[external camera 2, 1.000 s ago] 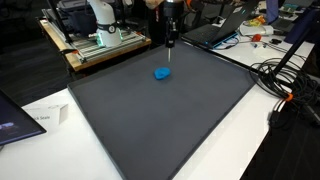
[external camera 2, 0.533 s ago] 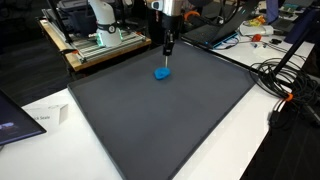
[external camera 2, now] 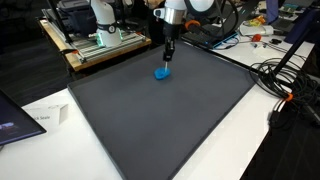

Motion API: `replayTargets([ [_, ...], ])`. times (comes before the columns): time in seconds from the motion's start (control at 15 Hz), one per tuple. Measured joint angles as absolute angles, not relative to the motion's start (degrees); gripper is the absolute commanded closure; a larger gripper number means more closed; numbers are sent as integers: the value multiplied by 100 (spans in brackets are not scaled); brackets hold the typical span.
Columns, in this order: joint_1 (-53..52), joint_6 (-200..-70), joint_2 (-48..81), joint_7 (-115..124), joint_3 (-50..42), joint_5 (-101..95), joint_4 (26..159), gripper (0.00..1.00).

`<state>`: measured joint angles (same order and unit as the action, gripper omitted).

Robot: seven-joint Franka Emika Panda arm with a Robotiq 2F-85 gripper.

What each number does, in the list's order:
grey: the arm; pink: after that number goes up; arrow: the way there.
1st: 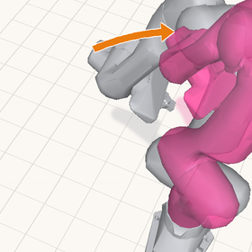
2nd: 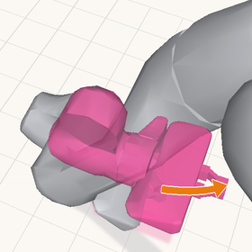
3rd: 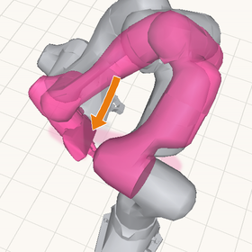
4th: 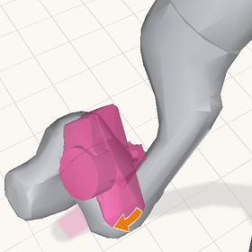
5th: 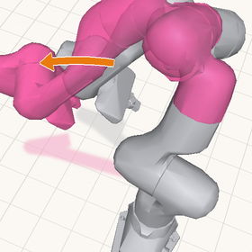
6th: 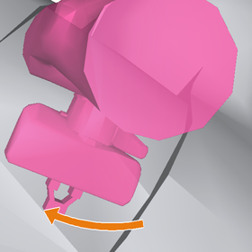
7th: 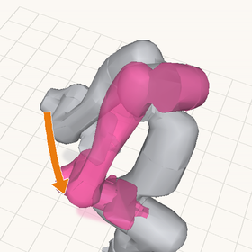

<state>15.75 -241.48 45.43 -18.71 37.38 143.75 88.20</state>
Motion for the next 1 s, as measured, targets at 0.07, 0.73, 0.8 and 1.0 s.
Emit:
replayTargets([
  [0.07,1441,-24148,4549,-1869,3584,14375,8750,97],
  [0.73,1088,-24148,4959,-1878,3257,14375,8356,97],
  [0.8,1107,-24148,4979,-1878,3270,14375,8358,97],
  [1.0,1186,-24164,5019,-1878,3324,14375,8375,97],
])
